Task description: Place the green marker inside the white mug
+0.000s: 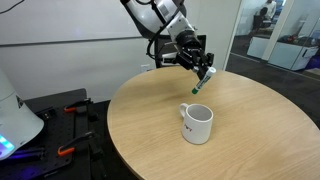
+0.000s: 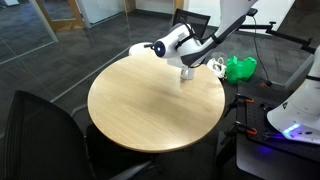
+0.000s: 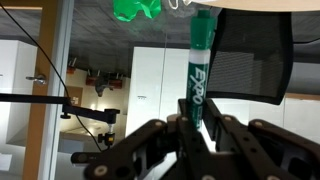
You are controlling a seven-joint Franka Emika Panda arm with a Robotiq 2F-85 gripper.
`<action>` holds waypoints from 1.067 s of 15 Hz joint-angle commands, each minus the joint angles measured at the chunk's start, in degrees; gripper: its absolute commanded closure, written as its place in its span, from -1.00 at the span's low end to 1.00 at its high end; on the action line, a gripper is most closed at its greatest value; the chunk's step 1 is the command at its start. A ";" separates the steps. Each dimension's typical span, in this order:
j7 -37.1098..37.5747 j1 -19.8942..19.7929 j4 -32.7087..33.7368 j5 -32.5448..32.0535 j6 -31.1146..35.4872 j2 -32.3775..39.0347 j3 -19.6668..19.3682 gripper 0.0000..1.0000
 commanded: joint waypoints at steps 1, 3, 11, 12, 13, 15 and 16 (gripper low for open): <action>-1.00 -1.02 2.81 -1.62 -1.02 2.89 -0.05 0.90; -1.00 -1.36 3.61 -2.02 -1.18 4.43 -0.15 0.90; -1.02 -2.02 5.83 -2.44 -0.75 9.32 -0.21 0.90; -0.85 -1.98 6.02 -2.23 -0.85 9.65 -0.19 0.90; -0.72 -2.00 6.02 -2.15 -0.75 9.75 -0.20 0.10; -0.63 -2.04 6.04 -1.95 -0.71 9.85 -0.18 -0.02; -0.55 -2.06 5.94 -1.83 -0.77 9.71 -0.19 -0.19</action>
